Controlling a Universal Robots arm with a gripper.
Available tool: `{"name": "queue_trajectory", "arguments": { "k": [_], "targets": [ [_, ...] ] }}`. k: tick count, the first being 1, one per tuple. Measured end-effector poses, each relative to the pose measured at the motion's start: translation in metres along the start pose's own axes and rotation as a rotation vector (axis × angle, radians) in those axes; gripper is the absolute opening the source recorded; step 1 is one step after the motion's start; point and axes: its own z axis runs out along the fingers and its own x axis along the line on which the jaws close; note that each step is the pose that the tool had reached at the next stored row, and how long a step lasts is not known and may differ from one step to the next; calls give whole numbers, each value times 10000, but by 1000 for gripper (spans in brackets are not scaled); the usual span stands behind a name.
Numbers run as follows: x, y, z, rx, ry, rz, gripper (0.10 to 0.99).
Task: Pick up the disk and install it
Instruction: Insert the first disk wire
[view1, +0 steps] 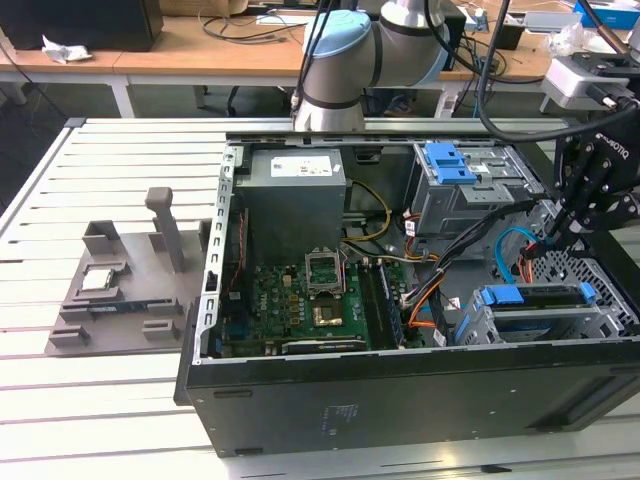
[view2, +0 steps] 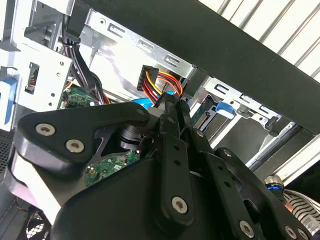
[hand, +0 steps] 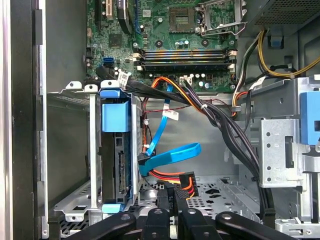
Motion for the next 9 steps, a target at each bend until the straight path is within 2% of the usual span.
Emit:
{"name": "queue_trajectory", "arguments": {
  "k": [9],
  "targets": [
    [79, 36, 9, 0, 1, 1, 165]
  ]
}}
